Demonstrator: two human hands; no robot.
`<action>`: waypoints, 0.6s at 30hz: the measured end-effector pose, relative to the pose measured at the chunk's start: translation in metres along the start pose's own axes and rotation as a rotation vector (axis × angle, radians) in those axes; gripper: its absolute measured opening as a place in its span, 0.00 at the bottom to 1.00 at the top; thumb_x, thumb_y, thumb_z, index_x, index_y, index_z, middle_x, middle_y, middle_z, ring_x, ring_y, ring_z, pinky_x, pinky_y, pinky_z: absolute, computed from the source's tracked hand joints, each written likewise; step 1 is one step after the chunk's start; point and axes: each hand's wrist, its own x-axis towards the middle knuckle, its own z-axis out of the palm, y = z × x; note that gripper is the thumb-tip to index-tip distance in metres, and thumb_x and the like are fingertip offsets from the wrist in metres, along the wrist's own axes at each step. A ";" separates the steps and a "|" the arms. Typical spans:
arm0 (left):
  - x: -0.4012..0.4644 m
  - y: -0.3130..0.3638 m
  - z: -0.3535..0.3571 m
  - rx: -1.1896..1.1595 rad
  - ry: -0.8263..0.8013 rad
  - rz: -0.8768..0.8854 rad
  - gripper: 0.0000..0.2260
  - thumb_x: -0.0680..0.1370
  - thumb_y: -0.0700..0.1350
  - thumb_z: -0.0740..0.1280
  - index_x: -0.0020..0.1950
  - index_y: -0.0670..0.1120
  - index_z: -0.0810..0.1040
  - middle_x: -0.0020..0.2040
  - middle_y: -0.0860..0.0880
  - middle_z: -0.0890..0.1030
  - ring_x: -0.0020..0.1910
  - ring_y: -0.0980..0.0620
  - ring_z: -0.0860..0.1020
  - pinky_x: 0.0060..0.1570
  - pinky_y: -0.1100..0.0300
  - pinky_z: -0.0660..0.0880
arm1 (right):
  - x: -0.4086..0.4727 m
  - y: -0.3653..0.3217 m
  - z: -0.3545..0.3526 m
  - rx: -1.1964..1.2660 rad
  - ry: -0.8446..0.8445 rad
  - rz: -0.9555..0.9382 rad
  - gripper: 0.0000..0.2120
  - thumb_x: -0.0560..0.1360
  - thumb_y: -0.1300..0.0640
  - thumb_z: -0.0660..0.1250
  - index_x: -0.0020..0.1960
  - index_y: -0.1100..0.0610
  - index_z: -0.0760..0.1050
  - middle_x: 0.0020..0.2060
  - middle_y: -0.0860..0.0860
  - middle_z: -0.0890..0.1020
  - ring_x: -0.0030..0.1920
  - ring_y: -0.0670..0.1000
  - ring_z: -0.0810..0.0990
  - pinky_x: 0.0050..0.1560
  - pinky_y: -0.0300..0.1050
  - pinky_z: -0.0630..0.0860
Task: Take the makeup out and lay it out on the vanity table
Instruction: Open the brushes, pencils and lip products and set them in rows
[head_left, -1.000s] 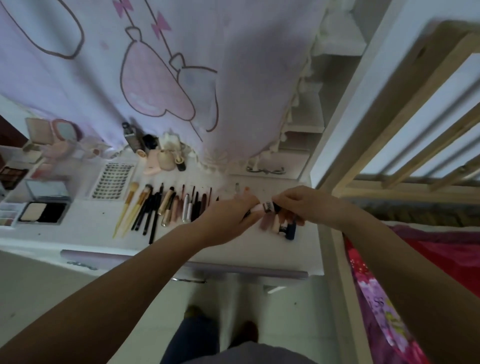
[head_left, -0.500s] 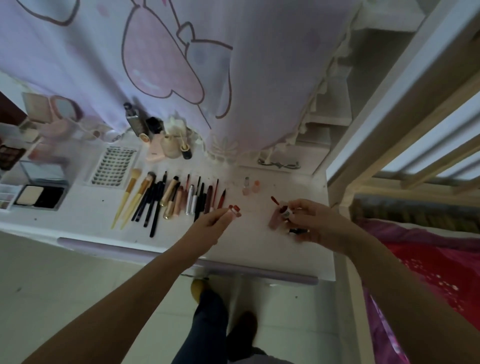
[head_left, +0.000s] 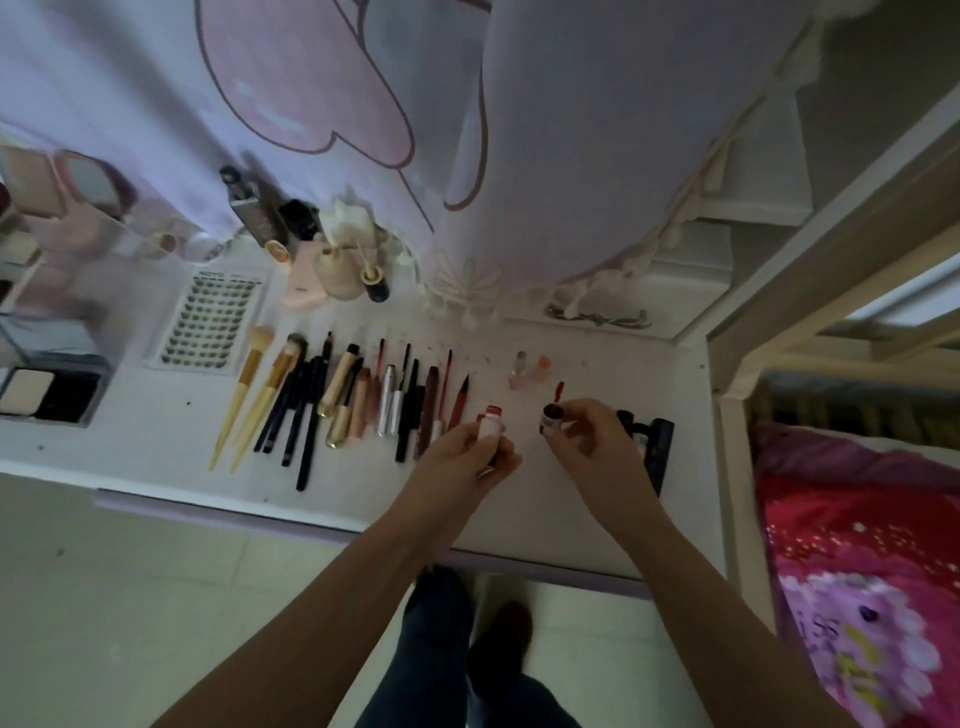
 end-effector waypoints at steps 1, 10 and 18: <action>0.000 -0.001 -0.001 0.043 0.005 0.009 0.09 0.80 0.44 0.61 0.52 0.39 0.76 0.45 0.48 0.81 0.46 0.55 0.80 0.57 0.60 0.76 | 0.003 0.003 0.002 -0.064 0.039 -0.037 0.07 0.76 0.57 0.67 0.53 0.49 0.74 0.48 0.47 0.77 0.45 0.44 0.75 0.48 0.39 0.74; 0.030 -0.005 -0.006 0.908 0.166 0.459 0.06 0.77 0.46 0.65 0.52 0.48 0.72 0.49 0.49 0.79 0.43 0.58 0.76 0.45 0.70 0.72 | 0.026 0.014 0.014 -0.558 0.119 -0.219 0.09 0.74 0.56 0.68 0.53 0.58 0.77 0.48 0.53 0.81 0.47 0.55 0.76 0.49 0.50 0.73; 0.067 -0.016 -0.005 1.270 0.392 0.673 0.06 0.74 0.49 0.70 0.48 0.49 0.78 0.43 0.53 0.80 0.45 0.50 0.77 0.51 0.56 0.63 | 0.042 0.016 0.020 -0.781 0.111 -0.207 0.11 0.77 0.50 0.63 0.55 0.53 0.77 0.51 0.49 0.81 0.52 0.55 0.76 0.50 0.49 0.65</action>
